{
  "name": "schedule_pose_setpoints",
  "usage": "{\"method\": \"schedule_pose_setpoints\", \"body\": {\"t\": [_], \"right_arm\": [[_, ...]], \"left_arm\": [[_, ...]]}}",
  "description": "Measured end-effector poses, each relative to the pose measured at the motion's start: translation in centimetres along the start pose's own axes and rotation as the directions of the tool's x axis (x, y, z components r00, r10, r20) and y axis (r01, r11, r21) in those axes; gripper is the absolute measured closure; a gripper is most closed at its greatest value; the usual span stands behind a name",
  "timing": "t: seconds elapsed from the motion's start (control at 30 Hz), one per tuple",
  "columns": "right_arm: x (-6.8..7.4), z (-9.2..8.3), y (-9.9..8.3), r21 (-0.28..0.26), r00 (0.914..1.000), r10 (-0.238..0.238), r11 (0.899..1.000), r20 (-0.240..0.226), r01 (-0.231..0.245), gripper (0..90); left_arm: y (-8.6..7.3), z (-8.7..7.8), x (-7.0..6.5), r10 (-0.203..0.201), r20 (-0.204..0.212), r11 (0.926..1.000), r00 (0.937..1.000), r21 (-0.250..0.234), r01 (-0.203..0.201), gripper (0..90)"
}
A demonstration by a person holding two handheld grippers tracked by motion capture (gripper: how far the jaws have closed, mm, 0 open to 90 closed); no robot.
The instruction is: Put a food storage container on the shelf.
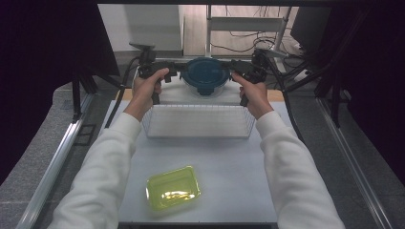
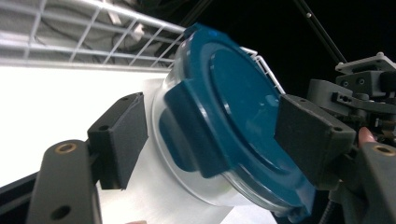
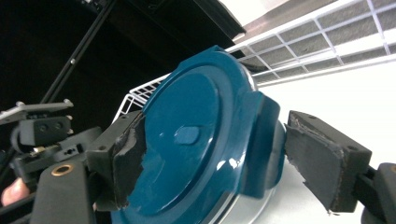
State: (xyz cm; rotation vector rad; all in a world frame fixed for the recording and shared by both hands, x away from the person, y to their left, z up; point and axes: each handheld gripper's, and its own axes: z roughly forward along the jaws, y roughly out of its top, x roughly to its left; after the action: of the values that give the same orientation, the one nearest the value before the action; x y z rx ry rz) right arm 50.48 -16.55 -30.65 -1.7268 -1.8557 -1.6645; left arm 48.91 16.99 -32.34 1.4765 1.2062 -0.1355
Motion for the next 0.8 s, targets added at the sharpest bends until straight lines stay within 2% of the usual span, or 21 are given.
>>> {"method": "schedule_pose_setpoints", "body": {"t": [0.1,0.13,0.23,0.3,0.37,0.43,0.53,0.57,0.6,0.63,0.8], "right_arm": [[0.6,-0.6,-0.2,-0.004,0.9986,-0.041,0.999,0.034,0.041,19.8],[0.7,-0.9,-0.2,-0.007,0.9977,-0.05,0.999,0.045,0.05,19.6],[1.0,-1.6,-0.5,-0.011,0.9964,-0.069,0.997,0.049,0.07,19.9],[1.4,-2.3,-0.8,-0.003,0.9931,-0.106,0.994,0.05,0.106,20.3],[1.8,-3.0,-1.1,0.005,0.9875,-0.147,0.989,0.057,0.147,20.8],[2.1,-3.9,-1.6,0.006,0.9795,-0.195,0.981,0.05,0.195,21.2],[2.2,-5.2,-2.7,0.016,0.9634,-0.266,0.964,0.034,0.266,22.9],[2.2,-5.7,-3.1,0.025,0.9564,-0.291,0.956,0.022,0.291,23.2],[2.2,-6.0,-3.5,0.024,0.9524,-0.304,0.952,0.015,0.304,23.4],[2.1,-6.5,-4.0,0.024,0.9455,-0.326,0.945,0.004,0.325,23.7],[1.5,-8.6,-6.0,0.02,0.9262,-0.375,0.926,-0.038,0.376,24.5]], "left_arm": [[-0.3,-0.6,-0.8,0.042,-0.02,0.9991,0.9989,-0.005,-0.042,22.5],[-0.4,-0.8,-1.2,0.072,-0.031,0.9974,0.9969,0.001,-0.072,22.1],[-0.8,-1.4,-1.9,0.124,-0.05,0.9922,0.991,0.013,-0.124,21.1],[-1.2,-1.9,-2.5,0.162,-0.058,0.9868,0.9852,0.017,-0.161,20.9],[-1.7,-2.3,-3.2,0.18,-0.058,0.9837,0.982,0.013,-0.179,20.9],[-2.4,-3.0,-3.8,0.209,-0.058,0.978,0.9762,0.015,-0.208,20.8],[-3.9,-4.0,-4.6,0.25,-0.054,0.9681,0.9666,0.005,-0.251,20.9],[-4.3,-4.3,-4.7,0.255,-0.054,0.967,0.9655,0.004,-0.255,20.9],[-4.9,-4.7,-4.8,0.267,-0.058,0.9636,0.962,0.002,-0.267,20.9],[-5.4,-4.9,-4.8,0.273,-0.06,0.962,0.9603,0.001,-0.273,20.9],[-8.2,-6.4,-4.9,0.3,-0.041,0.9538,0.9529,0.006,-0.3,21.0]]}}
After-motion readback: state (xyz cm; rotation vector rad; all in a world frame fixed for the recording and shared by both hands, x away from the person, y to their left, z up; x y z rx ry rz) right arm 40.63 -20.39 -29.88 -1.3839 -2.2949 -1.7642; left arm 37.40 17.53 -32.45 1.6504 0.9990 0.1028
